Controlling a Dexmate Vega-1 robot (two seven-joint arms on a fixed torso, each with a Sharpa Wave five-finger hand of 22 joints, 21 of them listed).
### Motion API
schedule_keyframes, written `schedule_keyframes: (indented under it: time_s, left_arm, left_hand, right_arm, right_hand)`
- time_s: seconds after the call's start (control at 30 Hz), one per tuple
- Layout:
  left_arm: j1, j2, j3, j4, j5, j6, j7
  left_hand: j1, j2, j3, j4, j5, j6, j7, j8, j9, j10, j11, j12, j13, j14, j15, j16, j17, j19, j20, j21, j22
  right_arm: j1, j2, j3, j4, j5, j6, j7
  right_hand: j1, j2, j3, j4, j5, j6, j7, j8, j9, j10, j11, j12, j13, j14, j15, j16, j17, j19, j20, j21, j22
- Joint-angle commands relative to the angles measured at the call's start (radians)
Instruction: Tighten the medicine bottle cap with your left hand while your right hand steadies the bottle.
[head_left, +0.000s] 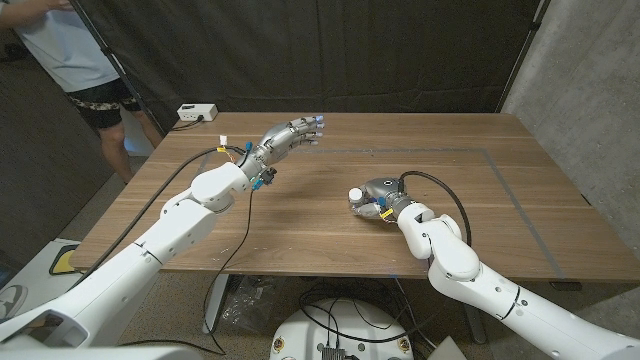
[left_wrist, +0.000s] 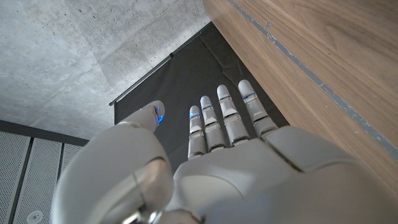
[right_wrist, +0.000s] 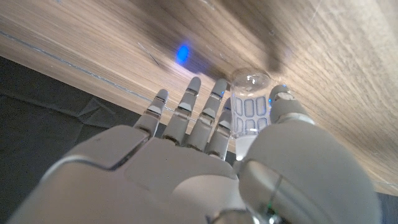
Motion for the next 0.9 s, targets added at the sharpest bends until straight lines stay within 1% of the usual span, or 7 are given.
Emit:
schedule_keyframes:
  time_s: [0.03, 0.07, 0.23, 0.4, 0.53, 0.63, 0.9]
  left_arm:
    - [0.000, -0.003, -0.023, 0.046, -0.042, -0.031, -0.036]
    - [-0.001, -0.003, -0.023, 0.047, -0.042, -0.032, -0.037]
    - [-0.019, -0.006, -0.026, 0.081, -0.063, -0.038, -0.072]
    - [-0.025, -0.002, -0.034, 0.102, -0.076, -0.044, -0.093]
    - [-0.030, 0.001, -0.041, 0.120, -0.090, -0.052, -0.117]
    - [-0.030, 0.005, -0.049, 0.131, -0.097, -0.061, -0.130]
    - [-0.035, 0.011, -0.062, 0.171, -0.113, -0.092, -0.178]
  left_hand:
    - [-0.008, 0.007, 0.004, 0.007, 0.000, 0.014, 0.003, 0.010, 0.003, 0.016, -0.003, 0.007, 0.001, 0.022, 0.000, 0.009, -0.003, 0.009, 0.001, -0.003, 0.001]
    - [-0.008, 0.008, 0.004, 0.007, 0.000, 0.017, 0.004, 0.011, 0.003, 0.018, -0.003, 0.007, 0.001, 0.026, -0.002, 0.010, -0.004, 0.011, 0.001, -0.004, 0.001]
    - [-0.011, 0.014, 0.007, 0.008, 0.000, 0.022, 0.005, 0.012, 0.003, 0.025, -0.002, 0.010, 0.002, 0.037, -0.006, 0.013, -0.007, 0.017, 0.003, -0.006, 0.001]
    - [-0.014, 0.019, 0.009, 0.008, 0.001, 0.027, 0.008, 0.013, 0.003, 0.026, -0.001, 0.011, 0.003, 0.048, -0.007, 0.016, -0.010, 0.021, 0.003, -0.009, 0.001]
    - [-0.015, 0.021, 0.010, 0.009, 0.001, 0.029, 0.008, 0.013, 0.003, 0.028, 0.000, 0.012, 0.003, 0.050, -0.006, 0.017, -0.011, 0.025, 0.003, -0.010, 0.001]
    - [-0.016, 0.022, 0.010, 0.008, 0.001, 0.030, 0.009, 0.013, 0.003, 0.028, -0.001, 0.012, 0.003, 0.052, -0.006, 0.017, -0.013, 0.029, 0.003, -0.010, 0.001]
    - [-0.019, 0.024, 0.011, 0.008, 0.001, 0.032, 0.009, 0.013, 0.003, 0.030, 0.000, 0.012, 0.004, 0.052, -0.004, 0.015, -0.016, 0.034, 0.002, -0.012, 0.002]
  right_arm:
    - [0.083, -0.024, -0.015, -0.021, -0.019, 0.027, 0.205]
    - [0.083, -0.023, -0.014, -0.021, -0.019, 0.028, 0.207]
    - [0.128, -0.028, -0.024, -0.031, -0.053, 0.038, 0.318]
    - [0.124, -0.043, 0.014, -0.071, -0.066, 0.014, 0.359]
    - [0.116, -0.057, 0.057, -0.119, -0.061, -0.012, 0.393]
    - [0.109, -0.055, 0.083, -0.144, -0.048, -0.030, 0.408]
    - [0.082, -0.031, 0.075, -0.155, -0.094, -0.047, 0.366]
  right_hand:
    - [-0.034, -0.027, -0.023, -0.006, 0.022, -0.152, 0.032, 0.002, -0.001, -0.144, 0.073, 0.002, -0.031, -0.111, 0.052, 0.003, 0.001, -0.035, 0.018, -0.002, 0.001]
    - [-0.045, -0.030, -0.029, -0.005, 0.025, -0.181, 0.036, 0.002, -0.001, -0.168, 0.103, 0.002, -0.035, -0.138, 0.065, 0.001, 0.001, -0.044, 0.019, -0.003, 0.001]
    - [-0.094, -0.043, -0.071, 0.004, 0.052, -0.301, 0.045, 0.005, -0.002, -0.325, 0.168, -0.005, -0.042, -0.267, 0.118, 0.000, 0.002, -0.089, 0.020, -0.006, 0.001]
    - [-0.127, -0.047, -0.107, 0.008, 0.071, -0.407, 0.095, 0.004, -0.002, -0.436, 0.210, -0.002, -0.044, -0.353, 0.154, 0.003, 0.002, -0.132, 0.020, -0.007, 0.001]
    - [-0.144, -0.049, -0.126, 0.010, 0.078, -0.436, 0.102, 0.010, -0.002, -0.508, 0.223, -0.007, -0.043, -0.422, 0.163, -0.004, 0.003, -0.156, 0.019, -0.009, 0.001]
    - [-0.159, -0.047, -0.141, 0.013, 0.084, -0.382, 0.079, 0.037, -0.001, -0.521, 0.222, 0.006, -0.043, -0.440, 0.162, 0.005, 0.003, -0.180, 0.019, -0.010, 0.001]
    - [-0.167, -0.048, -0.151, 0.014, 0.087, -0.396, 0.081, 0.030, 0.000, -0.524, 0.206, 0.012, -0.043, -0.448, 0.163, 0.008, 0.003, -0.185, 0.019, -0.007, 0.001]
